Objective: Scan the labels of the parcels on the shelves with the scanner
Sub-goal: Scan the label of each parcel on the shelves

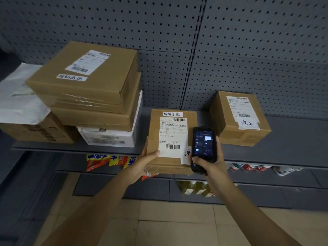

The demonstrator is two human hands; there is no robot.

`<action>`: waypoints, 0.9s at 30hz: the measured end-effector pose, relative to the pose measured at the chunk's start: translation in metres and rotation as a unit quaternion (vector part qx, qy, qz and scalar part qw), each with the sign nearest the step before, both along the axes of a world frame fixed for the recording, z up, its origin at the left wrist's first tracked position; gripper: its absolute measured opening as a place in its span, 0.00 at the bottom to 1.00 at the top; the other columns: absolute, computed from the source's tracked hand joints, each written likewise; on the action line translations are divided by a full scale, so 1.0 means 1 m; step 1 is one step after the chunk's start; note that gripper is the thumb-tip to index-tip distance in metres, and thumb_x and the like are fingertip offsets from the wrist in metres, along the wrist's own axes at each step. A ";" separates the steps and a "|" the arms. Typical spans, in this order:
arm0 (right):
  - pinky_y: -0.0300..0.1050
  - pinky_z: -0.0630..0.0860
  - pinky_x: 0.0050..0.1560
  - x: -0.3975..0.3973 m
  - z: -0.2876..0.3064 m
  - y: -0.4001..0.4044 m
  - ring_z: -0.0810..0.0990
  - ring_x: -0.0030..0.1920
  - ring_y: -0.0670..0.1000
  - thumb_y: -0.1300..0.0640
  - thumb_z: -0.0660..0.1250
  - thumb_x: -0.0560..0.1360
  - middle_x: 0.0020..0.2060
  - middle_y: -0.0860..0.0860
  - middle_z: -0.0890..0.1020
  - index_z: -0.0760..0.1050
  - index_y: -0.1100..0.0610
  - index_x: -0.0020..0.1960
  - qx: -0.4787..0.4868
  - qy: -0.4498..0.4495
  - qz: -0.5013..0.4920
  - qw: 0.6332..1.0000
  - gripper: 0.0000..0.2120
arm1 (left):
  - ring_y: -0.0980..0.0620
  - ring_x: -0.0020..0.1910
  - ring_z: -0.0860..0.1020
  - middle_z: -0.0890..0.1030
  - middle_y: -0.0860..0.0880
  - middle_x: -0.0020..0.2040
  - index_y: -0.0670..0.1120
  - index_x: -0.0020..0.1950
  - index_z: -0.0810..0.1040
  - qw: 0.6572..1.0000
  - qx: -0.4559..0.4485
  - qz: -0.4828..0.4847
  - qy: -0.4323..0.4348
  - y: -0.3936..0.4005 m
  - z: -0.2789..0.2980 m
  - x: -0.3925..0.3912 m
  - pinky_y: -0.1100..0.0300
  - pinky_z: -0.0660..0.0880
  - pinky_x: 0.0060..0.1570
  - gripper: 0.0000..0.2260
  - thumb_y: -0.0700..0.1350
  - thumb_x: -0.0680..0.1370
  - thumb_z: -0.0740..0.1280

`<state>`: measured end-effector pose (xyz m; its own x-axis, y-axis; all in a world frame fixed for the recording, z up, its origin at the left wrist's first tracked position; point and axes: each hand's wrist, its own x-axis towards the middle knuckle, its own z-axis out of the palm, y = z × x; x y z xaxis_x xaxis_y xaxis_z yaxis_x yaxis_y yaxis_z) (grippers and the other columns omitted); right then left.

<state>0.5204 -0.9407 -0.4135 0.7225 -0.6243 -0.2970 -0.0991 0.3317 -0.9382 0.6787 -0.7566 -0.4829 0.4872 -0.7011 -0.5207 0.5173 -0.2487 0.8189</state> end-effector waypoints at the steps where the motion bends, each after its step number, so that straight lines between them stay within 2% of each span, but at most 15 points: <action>1: 0.59 0.73 0.65 0.000 -0.001 0.001 0.75 0.65 0.53 0.77 0.69 0.68 0.64 0.48 0.77 0.55 0.42 0.78 -0.001 -0.001 -0.002 1.000 0.50 | 0.48 0.64 0.76 0.77 0.50 0.66 0.58 0.75 0.63 1.000 -0.006 -0.003 0.008 0.000 -0.001 0.000 0.54 0.79 0.51 0.40 0.61 0.65 0.72; 3: 0.59 0.73 0.65 -0.001 -0.003 0.001 0.76 0.65 0.53 0.78 0.69 0.68 0.64 0.48 0.78 0.55 0.42 0.78 -0.003 0.000 -0.002 1.000 0.50 | 0.47 0.64 0.76 0.76 0.50 0.67 0.58 0.75 0.63 1.000 -0.016 -0.002 0.017 0.001 -0.002 0.000 0.51 0.80 0.50 0.40 0.61 0.65 0.73; 7: 0.63 0.72 0.66 -0.001 -0.001 -0.002 0.75 0.65 0.53 0.76 0.71 0.68 0.65 0.49 0.77 0.56 0.42 0.78 -0.003 0.004 0.002 1.000 0.50 | 0.46 0.66 0.75 0.73 0.50 0.70 0.61 0.76 0.59 1.000 -0.019 -0.002 0.010 0.001 0.001 0.001 0.43 0.78 0.56 0.46 0.62 0.63 0.77; 11: 0.66 0.73 0.64 -0.004 0.010 -0.004 0.76 0.65 0.57 0.76 0.71 0.67 0.66 0.52 0.77 0.59 0.41 0.77 0.001 0.005 -0.007 1.000 0.48 | 0.47 0.67 0.73 0.71 0.53 0.71 0.64 0.77 0.53 1.000 -0.018 -0.020 0.001 -0.003 0.015 0.000 0.44 0.76 0.59 0.49 0.62 0.63 0.77; 13: 0.62 0.76 0.61 -0.006 0.024 -0.004 0.76 0.64 0.57 0.76 0.71 0.68 0.65 0.52 0.77 0.59 0.42 0.77 -0.006 0.003 -0.016 1.000 0.48 | 0.47 0.66 0.73 0.71 0.52 0.71 0.63 0.77 0.51 0.999 -0.030 -0.021 0.000 -0.005 0.030 0.000 0.47 0.77 0.56 0.51 0.60 0.62 0.77; 16: 0.53 0.80 0.54 -0.003 0.058 -0.005 0.77 0.62 0.54 0.76 0.70 0.69 0.65 0.52 0.77 0.58 0.44 0.78 -0.025 -0.019 -0.009 0.999 0.47 | 0.48 0.65 0.74 0.72 0.51 0.70 0.61 0.77 0.54 0.999 -0.043 -0.005 -0.010 -0.006 0.060 0.007 0.48 0.76 0.54 0.54 0.60 0.58 0.79; 19: 0.59 0.77 0.60 0.005 0.100 -0.006 0.77 0.61 0.52 0.76 0.71 0.68 0.62 0.48 0.78 0.58 0.43 0.78 -0.059 -0.043 -0.010 0.997 0.48 | 0.49 0.65 0.73 0.73 0.53 0.69 0.61 0.76 0.59 0.997 -0.070 0.017 -0.037 -0.009 0.103 0.017 0.44 0.74 0.57 0.53 0.59 0.56 0.81; 21: 0.53 0.79 0.53 0.009 0.131 -0.007 0.78 0.57 0.48 0.74 0.72 0.68 0.60 0.46 0.79 0.59 0.43 0.77 -0.081 -0.058 -0.011 0.995 0.47 | 0.50 0.66 0.72 0.73 0.54 0.69 0.62 0.74 0.60 0.994 -0.088 0.020 -0.054 -0.012 0.137 0.021 0.41 0.73 0.61 0.49 0.57 0.57 0.80; 24: 0.38 0.79 0.39 0.009 0.176 -0.006 0.79 0.55 0.45 0.75 0.71 0.68 0.59 0.47 0.79 0.58 0.43 0.77 -0.105 -0.086 -0.007 0.991 0.47 | 0.49 0.66 0.72 0.70 0.55 0.71 0.68 0.75 0.53 0.989 -0.109 0.011 -0.101 -0.015 0.187 0.027 0.40 0.72 0.62 0.53 0.57 0.58 0.80; 26: 0.33 0.79 0.36 0.004 0.205 -0.005 0.79 0.53 0.43 0.77 0.69 0.69 0.56 0.44 0.79 0.57 0.42 0.77 -0.101 -0.117 -0.006 0.988 0.48 | 0.47 0.66 0.73 0.68 0.56 0.72 0.71 0.73 0.51 0.982 -0.117 0.026 -0.144 -0.017 0.217 0.029 0.41 0.75 0.59 0.53 0.56 0.57 0.80; 27: 0.33 0.79 0.37 0.001 0.218 -0.003 0.79 0.52 0.43 0.77 0.69 0.69 0.56 0.44 0.80 0.57 0.42 0.77 -0.102 -0.129 -0.006 0.986 0.48 | 0.46 0.65 0.75 0.71 0.56 0.70 0.71 0.73 0.51 0.978 -0.122 0.034 -0.164 -0.018 0.230 0.029 0.42 0.77 0.57 0.53 0.55 0.58 0.80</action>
<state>0.5213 -0.9438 -0.1955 0.7501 -0.6607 0.0288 0.1550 0.1333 -0.9789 0.7077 -0.7744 -0.2528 0.6503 -0.7447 -0.1500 0.2248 0.0000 0.9744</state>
